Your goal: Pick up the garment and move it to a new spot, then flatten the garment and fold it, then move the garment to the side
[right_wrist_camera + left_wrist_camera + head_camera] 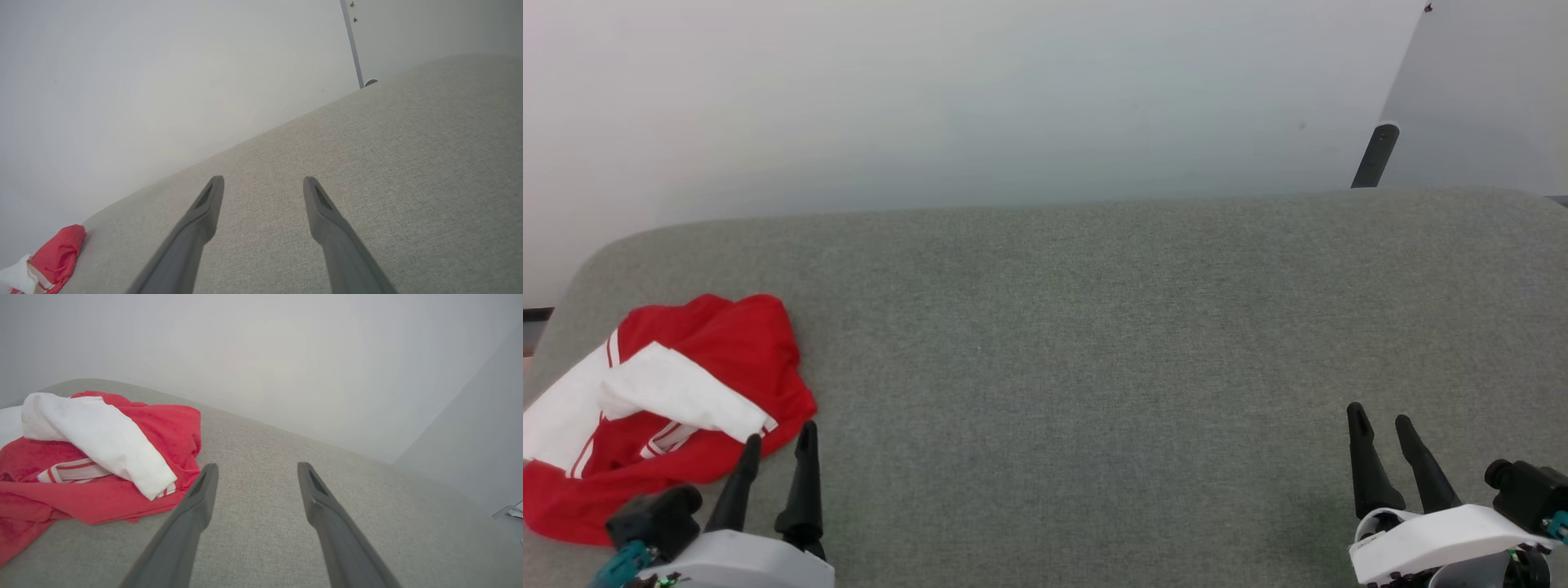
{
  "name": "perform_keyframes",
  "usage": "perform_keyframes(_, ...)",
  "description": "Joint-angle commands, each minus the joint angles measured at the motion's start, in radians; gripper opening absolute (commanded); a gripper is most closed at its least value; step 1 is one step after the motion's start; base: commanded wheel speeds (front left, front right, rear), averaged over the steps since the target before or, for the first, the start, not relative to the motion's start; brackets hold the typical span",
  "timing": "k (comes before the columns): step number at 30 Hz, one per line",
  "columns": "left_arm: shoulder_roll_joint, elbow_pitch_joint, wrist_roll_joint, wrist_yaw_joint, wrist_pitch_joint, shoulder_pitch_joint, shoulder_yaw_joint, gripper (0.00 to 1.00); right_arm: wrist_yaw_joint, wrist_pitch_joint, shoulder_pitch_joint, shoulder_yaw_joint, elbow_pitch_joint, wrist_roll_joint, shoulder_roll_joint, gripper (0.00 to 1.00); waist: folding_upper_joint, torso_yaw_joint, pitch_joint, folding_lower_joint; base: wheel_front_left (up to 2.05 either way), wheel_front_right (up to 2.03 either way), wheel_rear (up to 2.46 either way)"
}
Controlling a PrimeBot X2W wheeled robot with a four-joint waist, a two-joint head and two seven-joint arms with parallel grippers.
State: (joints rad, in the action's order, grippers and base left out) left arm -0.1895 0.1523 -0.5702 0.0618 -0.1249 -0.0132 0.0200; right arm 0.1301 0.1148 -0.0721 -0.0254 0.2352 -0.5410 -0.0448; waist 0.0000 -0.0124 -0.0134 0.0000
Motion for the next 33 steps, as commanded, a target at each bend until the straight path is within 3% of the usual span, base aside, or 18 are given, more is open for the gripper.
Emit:
perform_keyframes(1,-0.012,-0.018,0.038,-0.006,-0.012,0.002,-0.005,1.00,0.001,0.012,-0.022,0.001,-0.015,0.041,-0.004,1.00,0.0000,-0.001,0.000,0.0000,0.00,0.00,0.00)
perform_keyframes(17,-0.034,-0.023,0.170,-0.005,-0.053,0.016,-0.003,1.00,0.001,0.052,-0.025,-0.013,-0.022,0.198,-0.005,1.00,0.0000,-0.005,-0.003,0.0000,0.00,0.00,0.00)
perform_keyframes(33,-0.029,0.002,0.278,0.022,-0.087,0.028,0.024,1.00,0.001,0.095,-0.029,-0.007,-0.019,0.265,-0.006,1.00,0.0000,-0.011,-0.006,0.0000,0.00,0.00,0.00)
